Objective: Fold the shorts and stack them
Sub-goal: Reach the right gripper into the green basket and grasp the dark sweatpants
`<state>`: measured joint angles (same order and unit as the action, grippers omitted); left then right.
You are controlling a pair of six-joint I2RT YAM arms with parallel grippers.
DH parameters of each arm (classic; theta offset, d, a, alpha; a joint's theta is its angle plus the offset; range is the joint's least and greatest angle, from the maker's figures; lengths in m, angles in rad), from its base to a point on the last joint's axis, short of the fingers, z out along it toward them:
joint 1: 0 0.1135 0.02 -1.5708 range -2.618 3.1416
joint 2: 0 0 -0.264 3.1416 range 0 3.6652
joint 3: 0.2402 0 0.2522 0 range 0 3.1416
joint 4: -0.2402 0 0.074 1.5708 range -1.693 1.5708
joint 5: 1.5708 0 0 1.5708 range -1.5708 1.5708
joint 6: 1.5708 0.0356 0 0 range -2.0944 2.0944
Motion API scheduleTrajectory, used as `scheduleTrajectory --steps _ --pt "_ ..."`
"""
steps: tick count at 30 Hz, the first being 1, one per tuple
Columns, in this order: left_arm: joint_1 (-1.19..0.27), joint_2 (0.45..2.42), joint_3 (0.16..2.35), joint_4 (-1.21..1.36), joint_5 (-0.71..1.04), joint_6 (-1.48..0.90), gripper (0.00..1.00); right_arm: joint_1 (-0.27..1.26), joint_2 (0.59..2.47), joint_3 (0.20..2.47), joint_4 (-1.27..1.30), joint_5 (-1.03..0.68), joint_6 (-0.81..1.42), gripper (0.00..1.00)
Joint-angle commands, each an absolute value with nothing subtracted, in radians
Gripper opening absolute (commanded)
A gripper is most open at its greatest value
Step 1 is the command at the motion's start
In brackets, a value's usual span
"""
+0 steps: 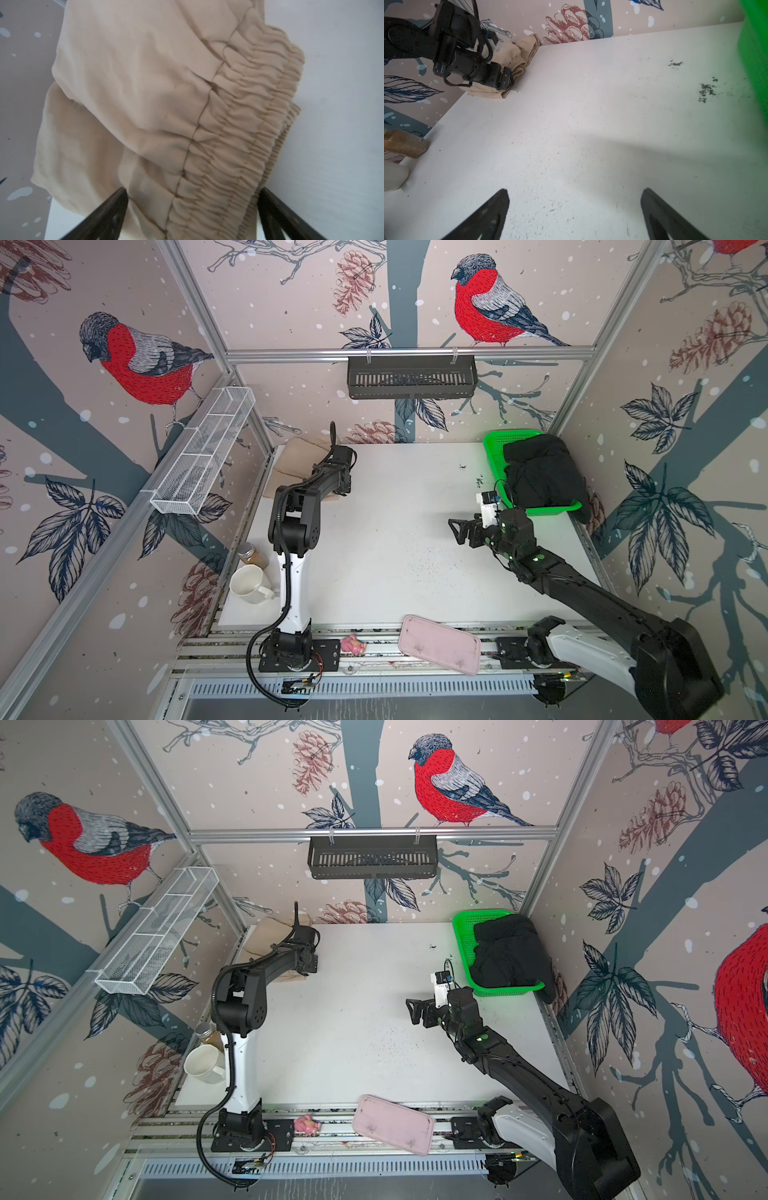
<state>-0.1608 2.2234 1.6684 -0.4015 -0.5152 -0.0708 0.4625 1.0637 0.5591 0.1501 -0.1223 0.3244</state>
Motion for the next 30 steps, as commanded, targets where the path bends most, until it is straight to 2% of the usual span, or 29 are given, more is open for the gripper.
scheduleTrajectory --steps 1,6,12,16,19,21,25,30 --pt "-0.156 2.172 1.664 -0.371 -0.555 -0.04 0.97 0.449 1.096 0.645 0.078 -0.034 0.268 1.0" --pt "-0.168 2.015 1.657 -0.379 -0.563 -0.129 0.97 0.403 1.164 0.856 -0.036 0.055 0.222 1.0" --pt "-0.204 1.743 1.487 -0.331 -0.358 -0.167 0.97 0.328 1.234 1.054 -0.12 0.14 0.194 1.0" --pt "-0.213 1.538 1.295 -0.288 -0.113 -0.227 0.97 0.236 1.285 1.142 -0.179 0.107 0.215 1.0" --pt "-0.215 1.38 1.1 -0.117 0.159 -0.239 0.97 0.201 1.296 1.163 -0.192 0.048 0.211 1.0" --pt "-0.216 1.292 1.015 -0.032 0.24 -0.277 0.97 0.199 1.294 1.164 -0.195 0.038 0.201 1.0" --pt "-0.219 1.158 0.931 0.004 0.21 -0.276 0.97 0.184 1.297 1.166 -0.225 0.146 0.187 1.0" --pt "-0.239 1.119 0.925 -0.021 0.181 -0.279 0.97 0.11 1.337 1.186 -0.276 0.201 0.184 1.0"
